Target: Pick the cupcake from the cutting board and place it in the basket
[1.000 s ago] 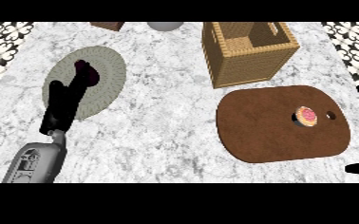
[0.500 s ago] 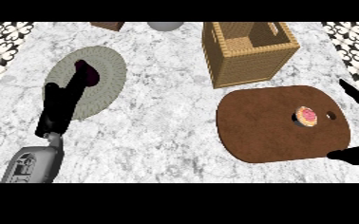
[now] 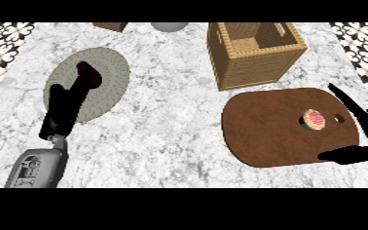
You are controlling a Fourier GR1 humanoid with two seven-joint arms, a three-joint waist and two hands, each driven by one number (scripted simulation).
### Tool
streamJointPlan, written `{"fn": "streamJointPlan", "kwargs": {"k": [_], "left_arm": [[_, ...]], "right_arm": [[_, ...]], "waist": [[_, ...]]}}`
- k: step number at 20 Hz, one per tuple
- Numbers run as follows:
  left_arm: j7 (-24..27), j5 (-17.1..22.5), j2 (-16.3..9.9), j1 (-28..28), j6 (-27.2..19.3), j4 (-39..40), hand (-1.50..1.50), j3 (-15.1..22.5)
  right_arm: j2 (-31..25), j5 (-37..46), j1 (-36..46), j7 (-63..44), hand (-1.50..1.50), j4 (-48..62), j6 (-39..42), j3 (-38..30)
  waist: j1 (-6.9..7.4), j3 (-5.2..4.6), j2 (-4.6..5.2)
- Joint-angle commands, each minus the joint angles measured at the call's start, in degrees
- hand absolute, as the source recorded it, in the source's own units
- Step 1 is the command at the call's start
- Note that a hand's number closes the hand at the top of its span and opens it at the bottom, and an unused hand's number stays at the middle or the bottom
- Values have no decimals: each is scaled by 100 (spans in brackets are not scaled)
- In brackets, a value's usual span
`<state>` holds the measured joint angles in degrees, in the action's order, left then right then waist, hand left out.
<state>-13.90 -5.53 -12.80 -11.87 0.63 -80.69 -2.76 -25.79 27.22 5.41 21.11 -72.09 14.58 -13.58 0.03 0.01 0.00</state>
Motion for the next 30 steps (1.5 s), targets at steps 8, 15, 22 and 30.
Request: {"fn": "streamJointPlan", "kwargs": {"k": [8, 15, 22, 30], "left_arm": [[39, -17, 17, -184, 177, 272, 0, -324], [-3, -53, 80, -52, 233, 7, 0, -320], [-19, -224, 175, -4, 169, -128, 0, -209], [85, -335, 317, -201, 203, 138, 0, -25]], "right_arm": [[224, 344, 119, 144, -150, 468, -65, 164], [460, 521, 719, -259, -150, 802, -210, 301], [246, 1067, 746, 593, 150, 1312, -1000, 330], [1344, 2789, 1523, -1505, 150, 878, -1626, 1791]], "waist": [[-10, -1, 1], [11, -1, 0], [21, 1, 5], [320, -31, 43]]}}
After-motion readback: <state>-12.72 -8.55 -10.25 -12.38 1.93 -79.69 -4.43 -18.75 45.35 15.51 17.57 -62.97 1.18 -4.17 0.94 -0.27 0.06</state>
